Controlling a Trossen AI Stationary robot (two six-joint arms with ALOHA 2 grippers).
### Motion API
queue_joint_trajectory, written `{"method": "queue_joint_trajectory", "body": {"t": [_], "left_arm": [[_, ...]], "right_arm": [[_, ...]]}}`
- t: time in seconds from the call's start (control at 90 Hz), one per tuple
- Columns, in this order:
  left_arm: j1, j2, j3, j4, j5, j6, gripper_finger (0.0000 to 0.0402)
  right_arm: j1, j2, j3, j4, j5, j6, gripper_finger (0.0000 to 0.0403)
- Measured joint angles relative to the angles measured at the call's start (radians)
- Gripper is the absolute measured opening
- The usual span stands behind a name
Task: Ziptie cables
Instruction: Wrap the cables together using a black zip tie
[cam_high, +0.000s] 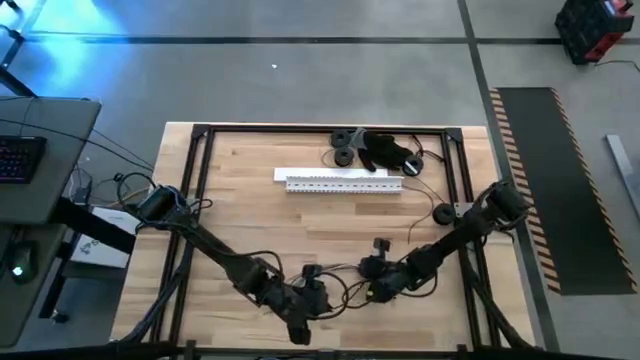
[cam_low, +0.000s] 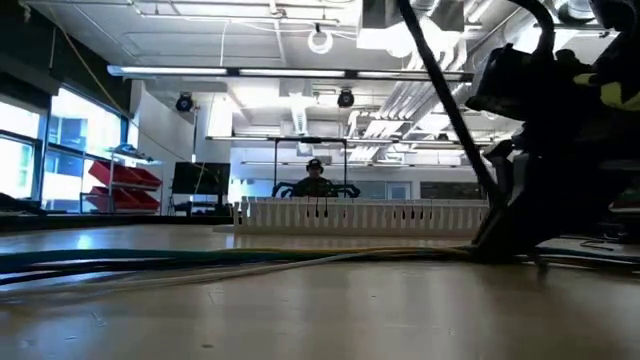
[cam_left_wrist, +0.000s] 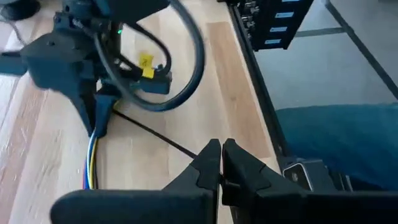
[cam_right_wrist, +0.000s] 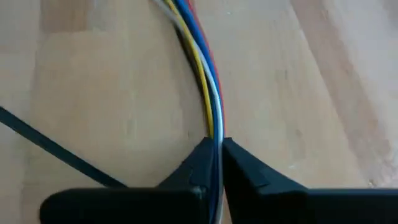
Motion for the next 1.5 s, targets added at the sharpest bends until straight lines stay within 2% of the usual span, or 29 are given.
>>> {"method": "queue_joint_trajectory", "body": {"t": [0.111, 0.333, 0.511, 0.7, 0.833, 1.0, 1.244, 1.5], "left_arm": [[0.008, 0.009, 0.000, -0.029, -0.060, -0.042, 0.0000], [0.033, 0.075, -0.002, 0.030, -0.046, -0.070, 0.0000], [0.055, 0.124, -0.002, 0.014, -0.102, -0.094, 0.0000], [0.067, 0.125, -0.002, -0.160, -0.212, -0.183, 0.0000], [0.066, 0.125, -0.002, -0.301, -0.219, -0.279, 0.0000], [0.044, 0.125, -0.002, -0.384, -0.215, -0.376, 0.0000], [0.007, 0.122, -0.002, -0.287, -0.183, -0.356, 0.0000], [0.020, 0.121, 0.000, -0.055, -0.127, -0.154, 0.0000]], "right_arm": [[0.010, -0.029, -0.001, 0.003, 0.058, -0.006, 0.0003], [0.047, -0.101, 0.000, 0.019, 0.121, -0.048, 0.0001], [0.109, -0.163, 0.001, 0.019, 0.160, -0.050, 0.0001], [0.172, -0.185, 0.002, 0.018, 0.176, -0.025, 0.0000], [0.199, -0.185, 0.002, 0.002, 0.182, 0.022, 0.0000], [0.207, -0.177, 0.002, -0.008, 0.172, 0.048, 0.0000], [0.155, -0.133, 0.002, 0.016, 0.130, 0.024, 0.0000], [0.093, -0.125, 0.002, 0.130, 0.106, -0.144, 0.0000]]}}
